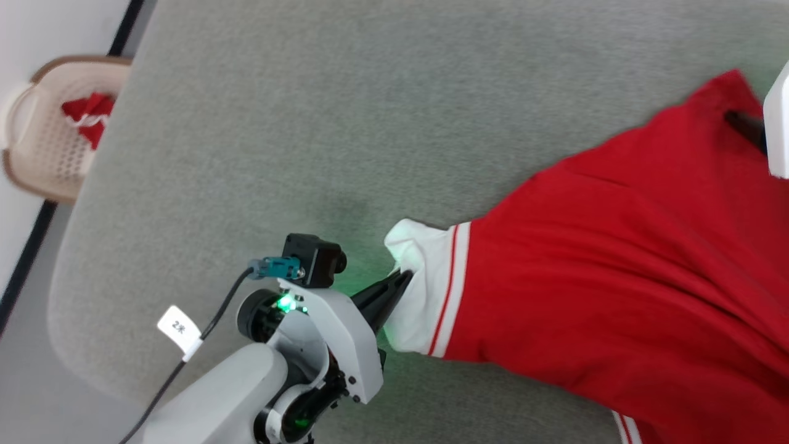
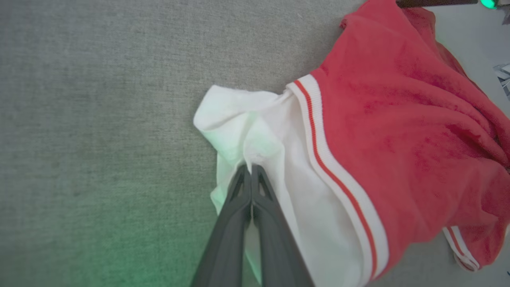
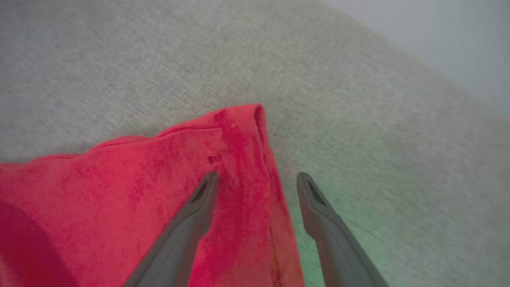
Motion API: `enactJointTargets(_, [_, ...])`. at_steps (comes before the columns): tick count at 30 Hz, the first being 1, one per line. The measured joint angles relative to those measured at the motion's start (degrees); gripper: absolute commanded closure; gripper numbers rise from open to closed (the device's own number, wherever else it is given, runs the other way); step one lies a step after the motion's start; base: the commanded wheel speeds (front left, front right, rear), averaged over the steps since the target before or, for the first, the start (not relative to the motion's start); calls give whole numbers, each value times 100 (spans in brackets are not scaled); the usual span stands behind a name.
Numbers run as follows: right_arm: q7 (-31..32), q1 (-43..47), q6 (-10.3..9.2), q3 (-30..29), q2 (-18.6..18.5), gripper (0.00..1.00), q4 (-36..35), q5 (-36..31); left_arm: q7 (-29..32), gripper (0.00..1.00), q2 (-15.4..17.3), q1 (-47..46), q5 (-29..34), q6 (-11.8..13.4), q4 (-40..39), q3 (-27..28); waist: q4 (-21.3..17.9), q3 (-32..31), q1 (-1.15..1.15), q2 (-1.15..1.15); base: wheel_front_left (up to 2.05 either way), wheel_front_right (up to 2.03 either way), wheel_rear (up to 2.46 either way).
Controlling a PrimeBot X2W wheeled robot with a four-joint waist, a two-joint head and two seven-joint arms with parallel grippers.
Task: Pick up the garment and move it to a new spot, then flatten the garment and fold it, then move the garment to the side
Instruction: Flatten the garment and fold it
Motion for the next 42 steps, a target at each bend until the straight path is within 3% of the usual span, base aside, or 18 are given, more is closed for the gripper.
enactJointTargets(7, [537, -464, -4, 410, -101, 0, 764, 452, -75, 100, -87, -73, -3, -101, 218, -3, 369, 215, 0, 0, 0, 0, 0])
enactJointTargets(8, [579, -522, -4, 448, -111, 13, 814, 471, -77, 100, -94, -75, -5, -123, 225, -1, 398, 239, 0, 0, 0, 0, 0])
enactJointTargets(9, [642, -573, -4, 490, -120, 60, 850, 486, -92, 100, -98, -77, -12, -127, 237, 0, 420, 262, 0, 0, 0, 0, 0])
enactJointTargets(10, [705, -620, -4, 525, -124, 100, 894, 502, -94, 100, -100, -78, -12, -137, 247, 5, 433, 281, 0, 0, 0, 0, 0])
enactJointTargets(17, [661, -860, 2, 688, -85, 100, 1162, 579, -78, 100, -37, -96, -46, -143, 342, 40, 310, 282, 0, 0, 0, 0, 0])
enactJointTargets(24, [641, -915, 1, 792, 85, 100, 1063, 786, 549, 100, 428, -746, 81, -144, 172, 59, -50, 118, 0, 0, 0, 0, 0])
enactJointTargets(31, [254, -1209, 0, 511, 194, 100, 527, 1310, 1591, 100, 1059, -2452, 416, -136, 58, 385, -562, -162, 0, 0, 0, 0, 0])
enactJointTargets(33, [179, -1285, 0, 377, 235, 100, 387, 1494, 1744, 100, 1132, -3043, 542, -270, 172, 469, -711, -260, 0, 0, 0, 0, 0])
enactJointTargets(38, [14, -1509, 0, 29, 292, 100, 26, 1763, 1879, 100, 1127, -4361, 979, -556, 909, 578, -1065, -525, 0, 0, 0, 0, 0])
enactJointTargets(42, [-278, -1691, 0, -305, 393, 100, -90, 1772, 1668, 100, 915, -5255, 1273, -714, 1747, 664, -1324, -732, 0, 0, 0, 0, 0])
